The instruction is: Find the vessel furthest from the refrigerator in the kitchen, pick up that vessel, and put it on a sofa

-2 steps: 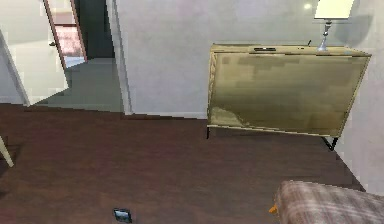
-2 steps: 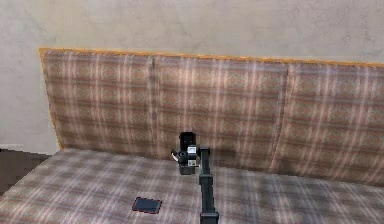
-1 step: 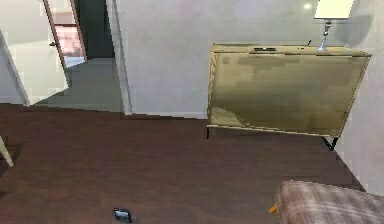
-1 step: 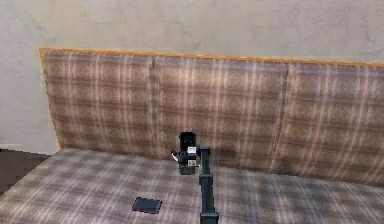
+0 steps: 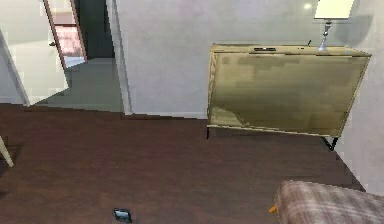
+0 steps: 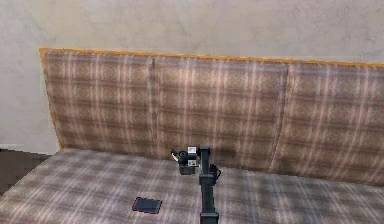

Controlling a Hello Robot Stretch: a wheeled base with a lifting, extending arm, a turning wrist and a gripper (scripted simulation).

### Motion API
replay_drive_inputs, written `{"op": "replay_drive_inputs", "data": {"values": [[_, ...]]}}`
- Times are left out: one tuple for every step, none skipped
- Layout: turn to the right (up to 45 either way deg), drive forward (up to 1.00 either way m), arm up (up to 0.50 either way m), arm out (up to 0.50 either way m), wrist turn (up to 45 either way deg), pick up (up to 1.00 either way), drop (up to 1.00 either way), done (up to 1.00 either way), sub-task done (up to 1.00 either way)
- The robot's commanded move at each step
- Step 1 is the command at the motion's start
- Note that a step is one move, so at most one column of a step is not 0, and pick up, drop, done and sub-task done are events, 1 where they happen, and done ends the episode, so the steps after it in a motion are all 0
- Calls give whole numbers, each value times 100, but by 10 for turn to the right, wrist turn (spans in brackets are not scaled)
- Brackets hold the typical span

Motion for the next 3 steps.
{"op": "replay_drive_inputs", "data": {"values": [[0,0,10,0,0,0,0,0,0],[0,0,0,-8,0,0,0,0,0],[0,0,0,0,0,0,0,100,0]]}}
